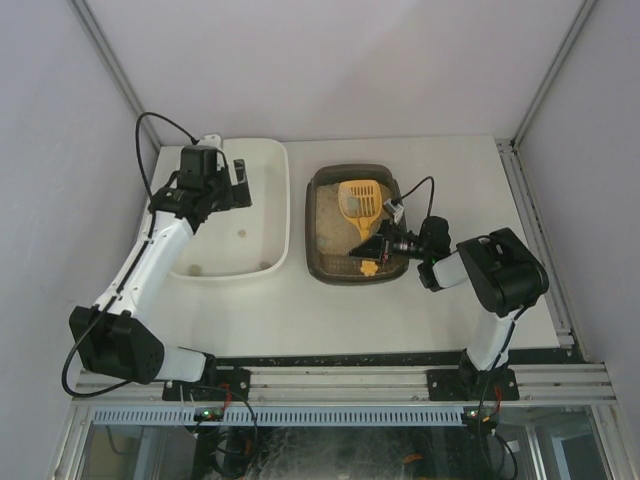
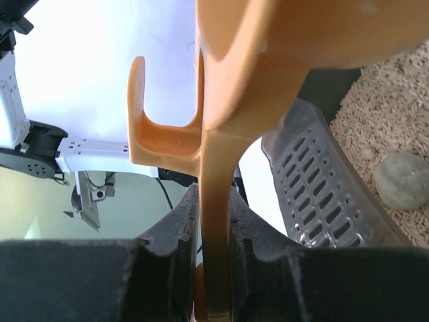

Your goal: Clean the litter box

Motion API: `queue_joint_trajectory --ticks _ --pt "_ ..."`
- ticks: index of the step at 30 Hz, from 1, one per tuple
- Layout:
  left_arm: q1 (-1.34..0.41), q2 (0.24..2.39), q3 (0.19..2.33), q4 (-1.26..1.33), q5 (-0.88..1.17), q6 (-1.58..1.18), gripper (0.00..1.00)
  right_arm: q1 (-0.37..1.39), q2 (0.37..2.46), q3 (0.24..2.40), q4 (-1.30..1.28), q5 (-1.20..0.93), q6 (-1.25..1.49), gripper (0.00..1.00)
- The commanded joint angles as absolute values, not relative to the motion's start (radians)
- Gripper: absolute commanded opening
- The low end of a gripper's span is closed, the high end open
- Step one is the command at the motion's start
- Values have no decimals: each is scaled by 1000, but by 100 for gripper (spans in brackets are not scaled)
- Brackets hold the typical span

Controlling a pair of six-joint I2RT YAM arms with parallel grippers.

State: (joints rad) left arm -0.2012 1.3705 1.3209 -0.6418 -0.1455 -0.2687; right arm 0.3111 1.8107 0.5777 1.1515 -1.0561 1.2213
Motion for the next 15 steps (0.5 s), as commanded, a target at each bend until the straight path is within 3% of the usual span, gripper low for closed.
queue_joint_trajectory --ticks 1,15 --pt "-266 1345 1331 -600 -312 -156 94 334 1822 564 1503 -1052 1274 0" --pt "-299 1316 1305 -537 -416 -192 95 246 1813 577 1504 -1046 1357 0"
